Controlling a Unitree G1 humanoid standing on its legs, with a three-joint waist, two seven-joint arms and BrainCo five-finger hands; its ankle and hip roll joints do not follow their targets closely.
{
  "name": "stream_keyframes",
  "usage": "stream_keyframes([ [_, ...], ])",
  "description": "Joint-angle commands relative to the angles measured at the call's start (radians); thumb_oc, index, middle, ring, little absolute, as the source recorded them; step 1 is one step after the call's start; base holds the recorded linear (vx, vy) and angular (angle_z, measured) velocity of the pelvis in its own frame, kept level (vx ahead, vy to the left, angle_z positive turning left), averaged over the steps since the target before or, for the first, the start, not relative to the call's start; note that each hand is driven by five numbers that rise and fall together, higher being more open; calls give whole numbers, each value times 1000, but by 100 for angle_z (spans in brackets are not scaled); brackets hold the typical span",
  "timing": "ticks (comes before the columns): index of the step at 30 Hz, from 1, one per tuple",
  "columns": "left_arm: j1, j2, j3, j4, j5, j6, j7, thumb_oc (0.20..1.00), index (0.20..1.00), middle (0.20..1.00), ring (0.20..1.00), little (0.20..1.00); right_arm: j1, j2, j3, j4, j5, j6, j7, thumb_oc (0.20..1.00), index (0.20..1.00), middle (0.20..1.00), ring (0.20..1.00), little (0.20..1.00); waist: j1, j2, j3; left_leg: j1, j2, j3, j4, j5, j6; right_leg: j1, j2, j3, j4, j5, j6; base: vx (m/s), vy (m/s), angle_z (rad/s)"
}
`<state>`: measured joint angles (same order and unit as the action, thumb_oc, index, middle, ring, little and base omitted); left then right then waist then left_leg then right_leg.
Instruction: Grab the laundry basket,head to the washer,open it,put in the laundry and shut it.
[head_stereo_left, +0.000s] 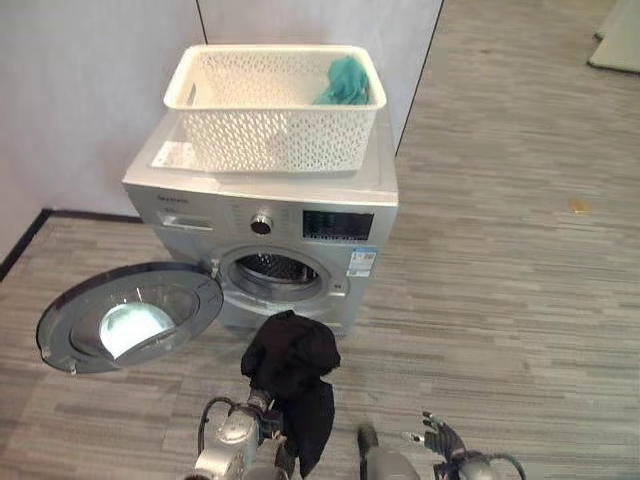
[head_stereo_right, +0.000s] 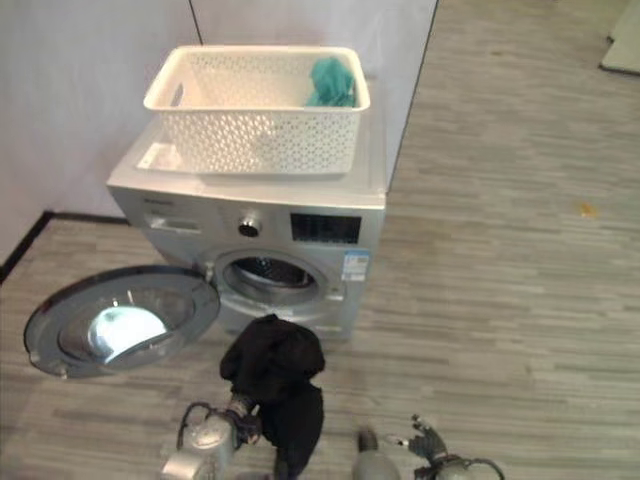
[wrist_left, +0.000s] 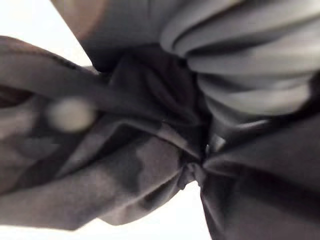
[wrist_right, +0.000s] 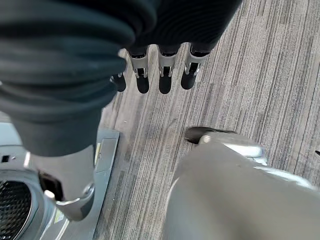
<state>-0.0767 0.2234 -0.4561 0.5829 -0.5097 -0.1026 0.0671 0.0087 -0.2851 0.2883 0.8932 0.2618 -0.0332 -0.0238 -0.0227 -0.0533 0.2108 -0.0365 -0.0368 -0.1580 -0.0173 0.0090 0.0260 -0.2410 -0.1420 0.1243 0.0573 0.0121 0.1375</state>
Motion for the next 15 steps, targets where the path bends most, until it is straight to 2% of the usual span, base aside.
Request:
stream_keyframes([
  [1,-89,-66,7,-77,-19,-72,28,200,200,200,200,200,-11,-28,-10,-11,57,-15,-35,1000,1000,1000,1000,1000,-10,-25,17,47,-93,-4,162,-247,45,-55,-50,34,-46,115,41,50,-80,34],
  [2,-116,-72,-1,-70,-20,-77,41,200,200,200,200,200,-16,-27,-10,0,62,-18,-44,1000,1000,1000,1000,1000,-10,-40,32,38,-107,-17,173,-252,43,-64,-51,55,-29,128,38,-21,-70,21],
  [4,-168,-83,-13,-48,-16,-87,53,200,200,200,200,200,-23,-31,-3,21,65,-20,-45,1000,1000,1000,1000,1000,-9,-62,43,6,-104,-28,181,-250,31,-114,-45,66,6,147,34,-87,-112,17],
  [5,-191,-88,-20,-38,-20,-91,59,200,200,200,200,200,-30,-33,-3,32,72,-25,-47,1000,1000,1000,1000,1000,-7,-69,50,-15,-97,-37,184,-242,22,-130,-43,54,20,148,30,-128,-186,7],
  [8,-312,-116,-54,7,-35,-110,95,200,200,200,200,200,-57,-29,-8,73,105,-45,-71,1000,1000,1000,1000,1000,-13,-90,109,-117,-56,-80,188,-198,-23,-176,-47,-43,61,128,16,-200,-260,39],
  [9,-313,-116,-54,8,-35,-110,94,200,200,200,200,200,-58,-29,-8,74,105,-45,-71,1000,1000,1000,1000,1000,-15,-90,109,-119,-56,-81,188,-198,-23,-177,-48,-45,61,128,16,-155,-228,83],
  [11,-378,-144,-60,58,-69,-113,115,200,200,200,200,200,-69,-32,-8,94,125,-56,-92,1000,1000,1000,1000,1000,-25,-106,139,-154,-27,-109,167,-167,-44,-200,-38,-85,77,111,5,-97,-206,75],
  [15,-410,-165,-44,86,-113,-120,136,200,200,200,200,200,-82,-36,-2,81,143,-67,-103,1000,1000,1000,1000,1000,-33,-114,155,-165,8,-125,126,-142,-56,-219,-27,-114,81,101,-2,-42,-135,38],
])
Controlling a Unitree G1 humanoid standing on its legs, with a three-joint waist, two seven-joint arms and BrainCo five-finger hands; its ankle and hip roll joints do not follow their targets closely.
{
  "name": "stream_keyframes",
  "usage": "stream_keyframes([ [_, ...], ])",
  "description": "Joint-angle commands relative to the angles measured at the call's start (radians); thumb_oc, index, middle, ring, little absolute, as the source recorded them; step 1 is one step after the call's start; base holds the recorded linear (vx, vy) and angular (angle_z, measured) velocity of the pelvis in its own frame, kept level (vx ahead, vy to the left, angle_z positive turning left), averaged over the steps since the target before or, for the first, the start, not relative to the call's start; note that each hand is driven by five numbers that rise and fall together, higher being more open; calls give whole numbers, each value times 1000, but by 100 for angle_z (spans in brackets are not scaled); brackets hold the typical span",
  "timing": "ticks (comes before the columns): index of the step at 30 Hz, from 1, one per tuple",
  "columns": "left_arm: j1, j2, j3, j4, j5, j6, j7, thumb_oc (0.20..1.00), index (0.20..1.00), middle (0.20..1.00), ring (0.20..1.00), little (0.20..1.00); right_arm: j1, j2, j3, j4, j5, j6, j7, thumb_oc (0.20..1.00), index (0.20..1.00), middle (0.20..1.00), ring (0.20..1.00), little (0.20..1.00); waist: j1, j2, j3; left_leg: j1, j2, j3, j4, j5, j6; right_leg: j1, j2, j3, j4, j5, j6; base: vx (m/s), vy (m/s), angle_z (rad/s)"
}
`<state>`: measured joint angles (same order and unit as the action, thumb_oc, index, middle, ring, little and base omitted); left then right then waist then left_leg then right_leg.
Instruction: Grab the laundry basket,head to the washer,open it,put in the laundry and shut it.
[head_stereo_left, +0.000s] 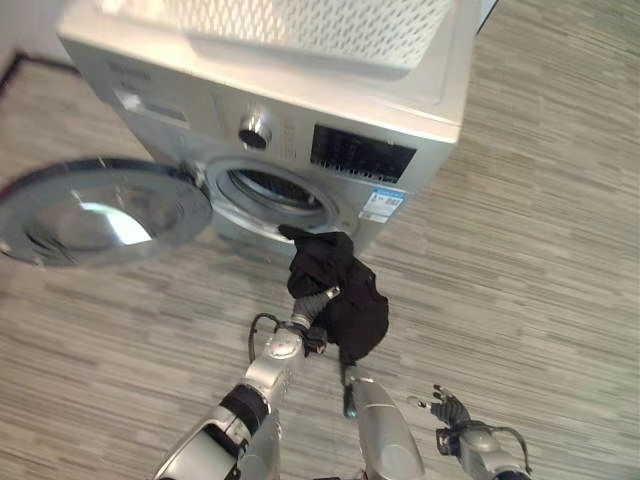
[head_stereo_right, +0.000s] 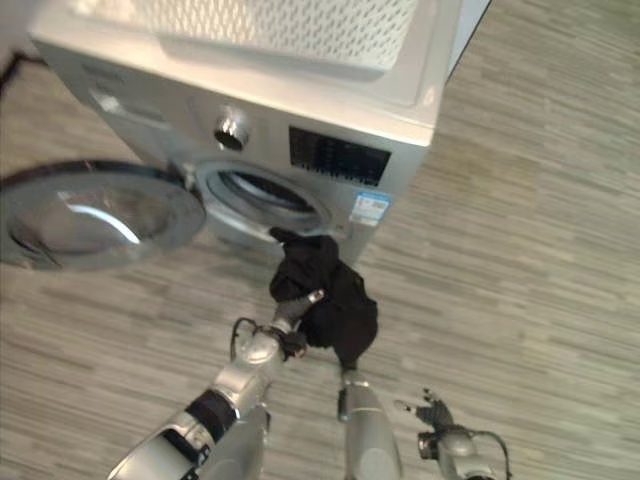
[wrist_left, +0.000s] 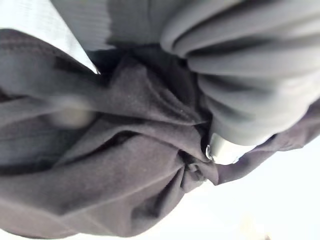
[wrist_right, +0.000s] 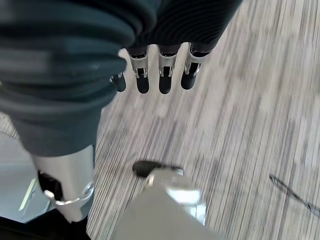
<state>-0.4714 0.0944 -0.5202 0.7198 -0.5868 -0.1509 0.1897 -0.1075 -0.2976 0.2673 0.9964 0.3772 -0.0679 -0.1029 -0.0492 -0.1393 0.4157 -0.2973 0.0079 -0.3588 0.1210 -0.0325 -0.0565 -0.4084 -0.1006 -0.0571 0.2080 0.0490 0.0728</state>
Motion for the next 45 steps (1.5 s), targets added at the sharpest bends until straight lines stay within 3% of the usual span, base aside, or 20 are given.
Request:
stream_keyframes([
  [1,-26,-41,27,-46,-45,-74,22,200,200,200,200,200,34,-23,26,-37,33,-38,-27,1000,1000,1000,1000,1000,-7,-30,-42,90,-28,73,-26,-91,23,-59,-65,61,-71,63,62,-58,-128,11],
  [5,-78,-50,70,-10,-80,-91,62,200,200,200,200,200,19,-15,59,-117,53,-57,-39,1000,1000,1000,1000,1000,-11,-47,-9,64,0,69,-82,-55,9,-100,-50,47,-71,61,57,-54,-94,11],
  [6,-97,-52,80,6,-91,-99,73,200,200,200,200,200,19,-12,67,-136,53,-62,-44,1000,1000,1000,1000,1000,-13,-50,0,54,11,86,-90,-47,3,-106,-53,39,-74,60,57,-26,-129,9],
  [7,-141,-46,106,35,-109,-116,93,200,200,200,200,200,31,-10,74,-174,60,-73,-49,1000,1000,1000,1000,1000,-28,-55,9,17,35,154,-85,-37,-6,-119,-67,19,-79,56,56,-26,-93,14],
  [9,-166,-41,129,46,-114,-122,102,200,200,200,200,200,32,-10,79,-196,63,-78,-48,1000,1000,1000,1000,1000,-40,-61,12,-3,38,181,-71,-35,-9,-135,-70,17,-77,61,55,-32,-22,20],
  [11,-216,-22,171,66,-130,-134,122,200,200,200,200,200,30,-17,90,-244,62,-88,-46,1000,1000,1000,1000,1000,-54,-68,18,-34,48,213,-37,-46,-16,-170,-62,19,-57,64,53,-34,-6,11],
  [16,-455,72,255,149,-178,-162,170,200,200,200,200,200,40,-34,122,-324,75,-120,-35,1000,1000,1000,1000,1000,-108,-88,29,-166,32,229,115,-104,-33,-274,-51,32,-4,59,51,-32,-53,1],
  [19,-517,96,265,173,-190,-166,175,200,200,200,200,200,43,-36,126,-333,75,-122,-32,1000,1000,1000,1000,1000,-123,-88,23,-195,32,228,138,-112,-36,-298,-50,33,8,55,51,-19,-39,7],
  [22,-693,183,294,250,-233,-177,173,200,200,200,200,200,44,-57,135,-353,75,-130,-22,1000,1000,1000,1000,1000,-164,-92,7,-276,43,231,204,-139,-49,-366,-38,38,37,48,52,-21,-50,3],
  [27,-815,253,284,278,-251,-184,167,200,200,200,200,200,46,-83,133,-398,91,-144,-15,1000,1000,1000,1000,1000,-195,-95,-6,-370,67,227,286,-169,-56,-452,-19,38,84,33,54,-11,-80,-7],
  [29,-928,323,259,328,-268,-177,153,200,200,200,200,200,64,-126,105,-489,104,-169,-9,1000,1000,1000,1000,1000,-226,-80,-12,-443,105,215,345,-215,-65,-519,8,38,143,-19,59,100,-137,-11],
  [32,-1012,374,256,363,-346,-174,133,200,200,200,200,200,74,-151,77,-576,107,-184,-12,1000,1000,1000,1000,1000,-253,-72,-24,-518,131,211,394,-228,-74,-591,21,32,179,-30,59,60,-108,-15],
  [36,-1100,380,265,359,-474,-184,107,200,200,200,200,200,81,-170,59,-644,94,-180,-23,1000,1000,1000,1000,1000,-273,-56,-34,-559,153,210,413,-240,-76,-643,42,29,205,-42,63,49,-70,-14],
  [39,-1219,320,244,246,-579,-238,105,200,200,200,200,200,92,-201,24,-693,68,-167,-33,1000,1000,1000,1000,1000,-290,-34,-37,-559,181,217,398,-243,-78,-668,58,29,214,-53,67,99,-93,-8],
  [43,-1298,311,199,152,-565,-291,131,200,200,200,200,200,107,-246,-16,-737,66,-165,-22,1000,1000,1000,1000,1000,-302,-33,-40,-531,203,229,372,-241,-86,-675,80,38,213,-56,64,66,-50,1],
  [45,-1359,358,159,104,-500,-322,170,200,200,200,200,200,147,-287,-48,-779,51,-163,-6,1000,1000,1000,1000,1000,-315,-37,-47,-511,224,243,358,-244,-94,-681,98,41,213,-58,63,82,-55,-6],
])
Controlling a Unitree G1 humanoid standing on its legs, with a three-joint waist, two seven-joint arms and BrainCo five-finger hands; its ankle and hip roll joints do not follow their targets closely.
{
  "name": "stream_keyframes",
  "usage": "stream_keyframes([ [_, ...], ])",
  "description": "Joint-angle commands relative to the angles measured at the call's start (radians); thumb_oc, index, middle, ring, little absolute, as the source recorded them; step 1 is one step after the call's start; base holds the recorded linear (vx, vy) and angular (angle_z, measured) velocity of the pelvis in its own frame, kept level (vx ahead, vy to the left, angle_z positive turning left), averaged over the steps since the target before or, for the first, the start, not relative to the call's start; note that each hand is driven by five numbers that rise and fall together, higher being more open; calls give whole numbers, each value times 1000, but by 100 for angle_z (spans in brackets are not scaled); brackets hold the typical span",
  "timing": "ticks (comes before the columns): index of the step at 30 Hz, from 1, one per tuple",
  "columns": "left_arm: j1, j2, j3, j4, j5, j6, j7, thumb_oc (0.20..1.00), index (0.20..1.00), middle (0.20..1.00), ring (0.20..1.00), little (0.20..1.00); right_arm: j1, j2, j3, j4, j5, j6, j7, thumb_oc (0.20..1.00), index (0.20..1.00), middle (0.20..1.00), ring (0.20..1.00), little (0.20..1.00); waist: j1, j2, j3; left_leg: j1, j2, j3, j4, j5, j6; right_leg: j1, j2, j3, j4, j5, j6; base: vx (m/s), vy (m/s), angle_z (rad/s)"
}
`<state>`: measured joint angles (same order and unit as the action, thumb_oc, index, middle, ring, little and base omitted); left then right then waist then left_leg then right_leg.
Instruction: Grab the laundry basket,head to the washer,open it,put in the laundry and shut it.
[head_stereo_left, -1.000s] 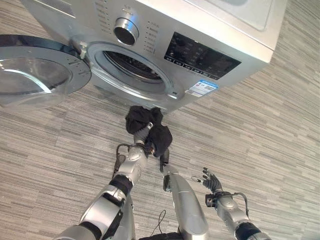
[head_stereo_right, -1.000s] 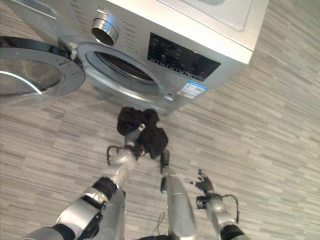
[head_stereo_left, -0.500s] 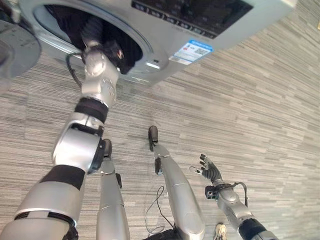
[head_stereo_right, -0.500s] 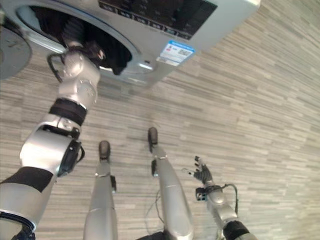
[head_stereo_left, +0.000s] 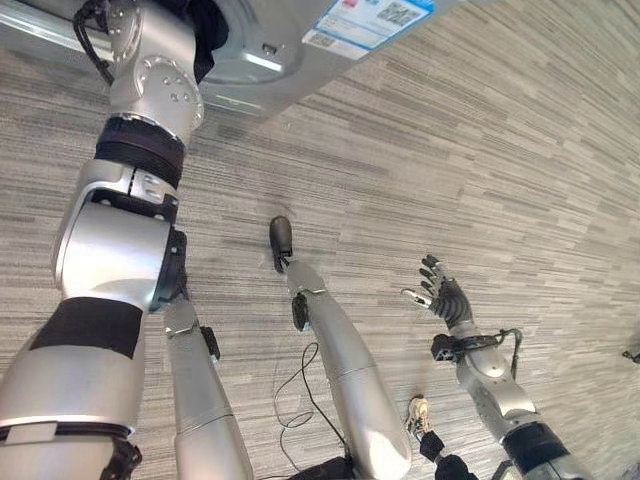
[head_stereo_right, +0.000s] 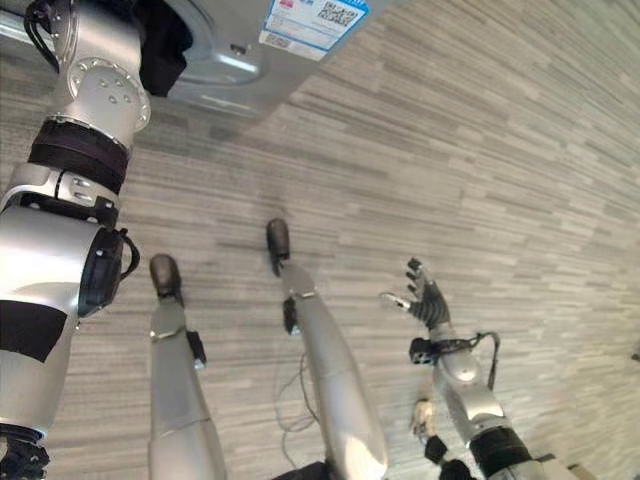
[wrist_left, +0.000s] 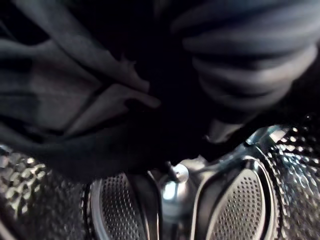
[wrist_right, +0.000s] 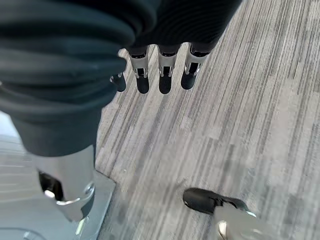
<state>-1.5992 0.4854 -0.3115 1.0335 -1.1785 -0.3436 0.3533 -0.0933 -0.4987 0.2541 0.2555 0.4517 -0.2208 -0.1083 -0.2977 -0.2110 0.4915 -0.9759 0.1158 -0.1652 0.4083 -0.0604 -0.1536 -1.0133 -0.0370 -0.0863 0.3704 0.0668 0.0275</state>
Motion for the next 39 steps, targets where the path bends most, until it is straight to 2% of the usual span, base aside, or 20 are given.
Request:
stream_keyframes([
  [1,-233,-34,-50,-210,95,-129,12,200,200,200,200,200,134,-87,-38,-42,-23,-8,0,1000,1000,1000,1000,1000,-65,34,-122,170,117,52,69,-216,3,-76,35,72,51,-75,108,93,-54,-5],
  [4,-327,120,-150,-138,258,-93,80,200,200,200,200,200,196,-141,-92,-93,-10,-18,32,1000,1000,1000,1000,1000,-63,42,-127,193,147,74,40,-207,-10,-83,46,72,45,-73,109,67,-31,-8],
  [6,-359,205,-193,-91,297,-78,103,200,200,200,200,200,239,-158,-123,-119,-3,-26,48,1000,1000,1000,1000,1000,-59,48,-122,208,156,87,20,-199,-13,-82,48,75,41,-76,110,41,-9,-17],
  [9,-367,218,-200,-91,261,-84,88,200,200,200,200,200,258,-162,-131,-99,-22,-14,47,1000,1000,1000,1000,1000,-42,71,-121,231,158,96,-25,-181,-16,-79,44,76,38,-84,110,46,-2,-22],
  [10,-365,215,-209,-105,270,-83,82,875,875,875,875,875,260,-163,-137,-98,-23,-14,47,1000,1000,1000,1000,1000,-40,75,-120,235,157,97,-35,-174,-18,-78,42,74,37,-85,110,41,-6,-5],
  [11,-364,215,-209,-107,271,-82,83,1000,1000,1000,1000,1000,261,-163,-138,-98,-23,-14,48,1000,1000,1000,1000,1000,-40,75,-120,236,156,96,-38,-173,-18,-77,42,74,37,-85,109,18,-25,8],
  [13,-350,184,-260,-100,272,-48,16,1000,1000,1000,1000,1000,259,-181,-150,-98,-13,-17,58,1000,1000,1000,1000,1000,-33,90,-122,244,147,90,-65,-152,-22,-69,33,66,28,-85,109,4,-16,10],
  [14,-350,180,-337,-55,331,7,-50,1000,1000,1000,1000,1000,250,-198,-155,-93,-3,-20,69,1000,1000,1000,1000,1000,-28,104,-125,248,141,88,-76,-141,-23,-62,26,64,22,-81,110,-27,42,12],
  [16,-435,208,-618,60,796,112,-73,1000,1000,1000,1000,1000,235,-221,-155,-68,-4,-28,104,1000,1000,1000,1000,1000,-14,126,-119,277,129,95,-121,-114,-29,-38,10,58,6,-74,114,-43,72,15],
  [17,-439,207,-622,62,796,112,-73,1000,1000,1000,1000,1000,231,-218,-153,-66,-4,-29,104,1000,1000,1000,1000,1000,-15,122,-117,278,128,95,-123,-111,-28,-37,9,59,4,-72,114,-64,129,13],
  [18,-462,179,-800,131,1146,198,-74,1000,1000,1000,1000,1000,199,-235,-140,-19,-23,-23,122,1000,1000,1000,1000,1000,-6,137,-114,306,117,98,-157,-95,-32,-19,0,57,-2,-66,120,-48,93,13],
  [19,-463,178,-802,133,1147,198,-74,1000,1000,1000,1000,1000,197,-233,-138,-17,-23,-23,122,1000,1000,1000,1000,1000,-6,135,-111,308,117,99,-158,-95,-32,-17,0,57,-2,-66,120,-52,118,15],
  [21,-443,150,-863,175,1304,238,-88,1000,1000,1000,1000,1000,174,-239,-121,8,-28,-18,127,1000,1000,1000,1000,1000,-10,132,-108,322,113,93,-172,-87,-32,-3,-2,57,-10,-64,121,-36,70,15],
  [23,-358,131,-898,198,1451,288,-184,1000,1000,1000,1000,1000,172,-243,-124,21,-31,0,129,1000,1000,1000,1000,1000,-6,129,-103,354,102,85,-192,-78,-30,29,-12,53,-24,-61,122,-46,97,8],
  [30,-267,124,-846,83,1526,314,-191,1000,1000,1000,1000,1000,184,-224,-108,43,-41,31,144,1000,1000,1000,1000,1000,14,126,-97,398,72,80,-229,-40,-20,81,-41,57,-63,-26,119,-50,48,4],
  [32,-162,213,-784,-153,1641,346,-155,1000,1000,1000,1000,1000,180,-200,-76,63,-53,36,147,1000,1000,1000,1000,1000,49,133,-88,430,57,75,-248,-41,-11,133,-55,52,-78,-32,120,-29,78,-3],
  [33,-159,216,-782,-157,1642,347,-156,1000,1000,1000,1000,1000,180,-202,-74,63,-53,36,147,1000,1000,1000,1000,1000,47,134,-88,431,57,75,-248,-41,-11,134,-55,51,-78,-32,120,-29,54,-1],
  [37,146,343,-543,-438,1677,364,-125,1000,1000,1000,1000,1000,174,-136,-67,98,-71,33,134,1000,1000,1000,1000,1000,88,136,-85,463,41,69,-245,-51,-3,191,-69,43,-92,-37,118,-12,62,6],
  [38,370,349,-382,-563,1668,362,-124,1000,1000,1000,1000,1000,180,-95,-64,131,-81,41,132,1000,1000,1000,1000,1000,105,136,-94,491,33,67,-246,-60,2,229,-75,40,-100,-39,115,-5,77,0],
  [39,381,352,-372,-571,1671,363,-127,1000,1000,1000,1000,1000,181,-99,-61,131,-81,40,132,1000,1000,1000,1000,1000,100,137,-96,490,30,67,-248,-54,2,230,-77,40,-106,-33,115,11,94,4],
])
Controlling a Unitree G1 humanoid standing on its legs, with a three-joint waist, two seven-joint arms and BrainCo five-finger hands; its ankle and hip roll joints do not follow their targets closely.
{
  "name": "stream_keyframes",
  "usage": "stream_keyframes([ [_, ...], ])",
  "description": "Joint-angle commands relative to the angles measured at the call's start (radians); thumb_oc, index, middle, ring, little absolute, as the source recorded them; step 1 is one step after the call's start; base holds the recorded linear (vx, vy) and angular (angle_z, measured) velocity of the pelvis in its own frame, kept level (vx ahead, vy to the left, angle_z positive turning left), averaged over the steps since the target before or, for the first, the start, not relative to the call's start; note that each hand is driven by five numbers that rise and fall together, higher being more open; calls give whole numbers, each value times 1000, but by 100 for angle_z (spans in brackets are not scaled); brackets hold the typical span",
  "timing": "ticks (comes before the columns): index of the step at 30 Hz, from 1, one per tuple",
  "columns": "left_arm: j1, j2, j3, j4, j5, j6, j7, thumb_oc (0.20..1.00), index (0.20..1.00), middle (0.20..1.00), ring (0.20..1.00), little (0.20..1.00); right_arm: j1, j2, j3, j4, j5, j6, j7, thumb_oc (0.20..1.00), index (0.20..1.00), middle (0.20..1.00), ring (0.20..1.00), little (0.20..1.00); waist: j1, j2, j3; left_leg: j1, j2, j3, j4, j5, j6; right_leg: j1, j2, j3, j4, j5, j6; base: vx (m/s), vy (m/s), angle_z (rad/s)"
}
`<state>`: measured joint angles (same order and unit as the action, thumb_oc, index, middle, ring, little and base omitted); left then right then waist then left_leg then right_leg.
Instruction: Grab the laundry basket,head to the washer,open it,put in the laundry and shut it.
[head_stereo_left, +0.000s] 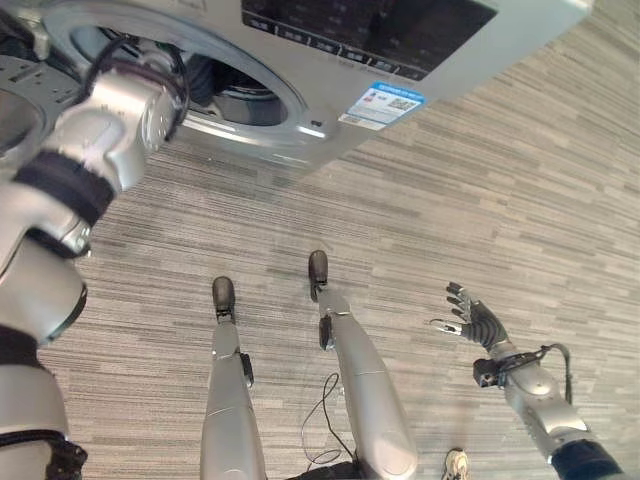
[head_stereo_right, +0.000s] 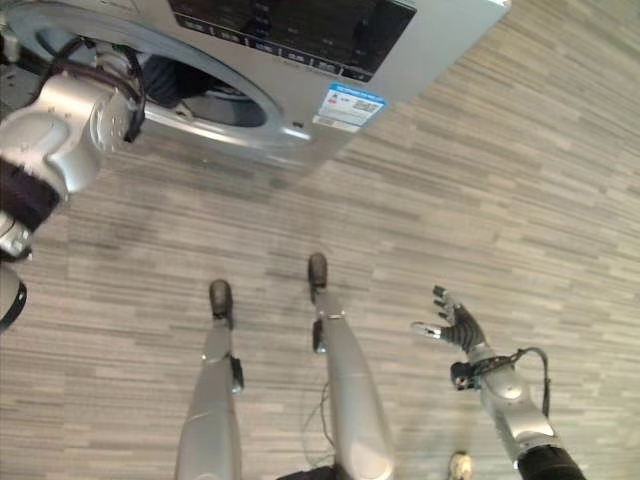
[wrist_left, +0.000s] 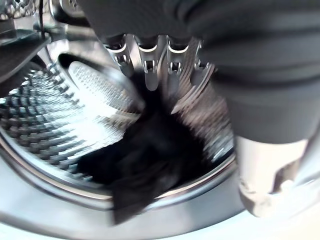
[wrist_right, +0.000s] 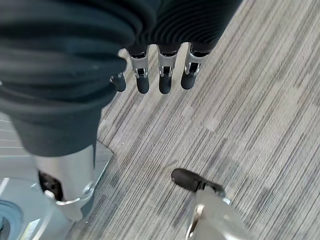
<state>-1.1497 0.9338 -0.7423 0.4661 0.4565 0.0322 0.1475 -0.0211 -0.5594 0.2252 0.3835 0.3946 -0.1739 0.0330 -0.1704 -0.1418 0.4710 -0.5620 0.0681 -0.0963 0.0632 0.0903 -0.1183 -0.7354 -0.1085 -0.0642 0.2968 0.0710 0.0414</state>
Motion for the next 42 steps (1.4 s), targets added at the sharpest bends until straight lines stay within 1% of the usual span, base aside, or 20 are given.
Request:
stream_keyframes([
  [1,72,-116,164,-64,13,-14,69,1000,1000,1000,1000,1000,113,-18,-38,23,-36,6,-11,1000,1000,1000,1000,1000,-15,69,-80,96,75,-2,98,-212,-31,-25,-10,16,-36,-38,101,21,78,13],
  [2,223,-150,248,-118,-5,-22,60,1000,1000,1000,1000,1000,116,1,-46,49,-53,15,-14,1000,1000,1000,1000,1000,-3,72,-89,120,74,-2,97,-217,-28,7,-13,15,-42,-39,99,97,149,8],
  [3,480,-240,361,-193,-35,-33,36,1000,1000,1000,1000,1000,125,27,-68,69,-92,40,-14,1000,1000,1000,1000,1000,19,77,-92,175,76,-1,100,-240,-20,64,-17,13,-36,-50,96,70,116,-2],
  [4,488,-239,367,-200,-33,-31,34,1000,1000,1000,1000,1000,126,25,-66,68,-92,40,-14,1000,1000,1000,1000,1000,15,76,-93,176,73,0,98,-234,-19,65,-19,14,-41,-44,96,92,108,-9],
  [6,736,-349,422,-208,-69,-59,8,1000,1000,1000,1000,1000,122,51,-84,140,-118,65,-1,1000,1000,1000,1000,1000,41,88,-107,270,75,2,90,-260,-5,175,-28,9,-49,-55,94,95,109,7],
  [7,739,-348,423,-209,-68,-59,8,1000,1000,1000,1000,1000,122,51,-82,140,-118,65,-1,1000,1000,1000,1000,1000,39,86,-106,271,72,1,87,-254,-4,177,-31,10,-54,-49,94,104,115,11],
  [9,876,-371,425,-199,-67,-67,-29,1000,1000,1000,1000,1000,119,58,-91,188,-145,83,5,1000,1000,1000,1000,1000,54,98,-122,332,72,5,80,-269,7,239,-29,9,-60,-58,96,104,107,10],
  [11,991,-405,430,-159,-104,-73,-68,1000,1000,1000,1000,1000,115,72,-103,251,-147,101,6,1000,1000,1000,1000,1000,63,108,-145,390,66,9,65,-271,19,295,-33,11,-71,-53,98,75,133,-2],
  [13,1086,-445,411,-33,-120,-81,-74,1000,1000,1000,1000,1000,86,101,-124,362,-138,111,-8,1000,1000,1000,1000,1000,74,127,-190,454,60,7,48,-272,35,358,-34,10,-72,-63,99,78,131,-5],
  [14,1085,-446,409,-30,-119,-82,-72,1000,1000,1000,1000,1000,86,101,-124,364,-138,109,-8,1000,1000,1000,1000,1000,74,127,-189,458,61,8,46,-271,35,361,-34,10,-73,-63,99,112,126,1],
  [15,1122,-494,408,135,-150,-82,-67,1000,1000,1000,1000,1000,72,112,-151,426,-113,107,-26,1000,1000,1000,1000,1000,79,138,-221,507,60,8,25,-272,39,412,-35,4,-83,-73,101,42,61,4],
  [16,1120,-495,407,138,-150,-83,-65,1000,1000,1000,1000,1000,72,111,-152,427,-113,107,-26,1000,1000,1000,1000,1000,79,137,-221,506,57,7,22,-267,40,413,-38,4,-87,-68,101,57,83,2],
  [19,1146,-576,413,398,-199,-82,-49,1000,1000,1000,1000,1000,62,118,-204,496,-89,96,-57,1000,1000,1000,1000,1000,81,144,-278,563,55,3,-14,-258,42,477,-42,-7,-121,-71,103,85,46,-1],
  [20,1145,-611,414,549,-198,-83,-33,1000,1000,1000,1000,1000,51,103,-230,492,-95,90,-84,1000,1000,1000,1000,1000,85,147,-314,600,57,7,-40,-257,41,517,-39,-15,-143,-78,105,110,52,2],
  [21,1148,-628,416,613,-194,-83,-29,1000,1000,1000,1000,1000,50,94,-242,477,-103,86,-94,1000,1000,1000,1000,1000,85,145,-331,617,55,6,-59,-250,42,531,-40,-17,-157,-74,107,75,35,3],
  [22,1147,-630,415,616,-194,-85,-28,1000,1000,1000,1000,1000,52,93,-242,476,-103,86,-94,1000,1000,1000,1000,1000,85,146,-330,621,56,6,-63,-249,42,534,-40,-17,-158,-74,107,37,27,6],
  [26,1162,-666,486,817,-215,-73,-35,1000,1000,1000,1000,1000,63,-2,-320,319,-170,71,-135,1000,1000,1000,1000,1000,97,139,-404,684,64,6,-113,-238,39,601,-46,-26,-200,-79,109,69,13,2],
  [34,1169,-675,505,874,-213,-61,-79,1000,1000,1000,1000,1000,19,-158,-414,147,-248,67,-175,1000,1000,1000,1000,1000,119,127,-458,716,72,-12,-134,-231,38,653,-49,-44,-220,-85,107,39,-4,3],
  [36,1166,-681,492,866,-227,-62,-87,1000,1000,1000,1000,1000,-54,-230,-427,124,-275,66,-209,1000,1000,1000,1000,1000,135,121,-472,721,75,-18,-135,-231,40,662,-48,-46,-223,-84,106,0,0,0],
  [42,1150,-691,447,866,-234,-59,-88,1000,1000,1000,1000,1000,-269,-325,-359,38,-294,48,-255,1000,1000,1000,1000,1000,163,106,-489,727,75,-23,-133,-237,44,669,-45,-40,-231,-81,105,1,-4,-3],
])
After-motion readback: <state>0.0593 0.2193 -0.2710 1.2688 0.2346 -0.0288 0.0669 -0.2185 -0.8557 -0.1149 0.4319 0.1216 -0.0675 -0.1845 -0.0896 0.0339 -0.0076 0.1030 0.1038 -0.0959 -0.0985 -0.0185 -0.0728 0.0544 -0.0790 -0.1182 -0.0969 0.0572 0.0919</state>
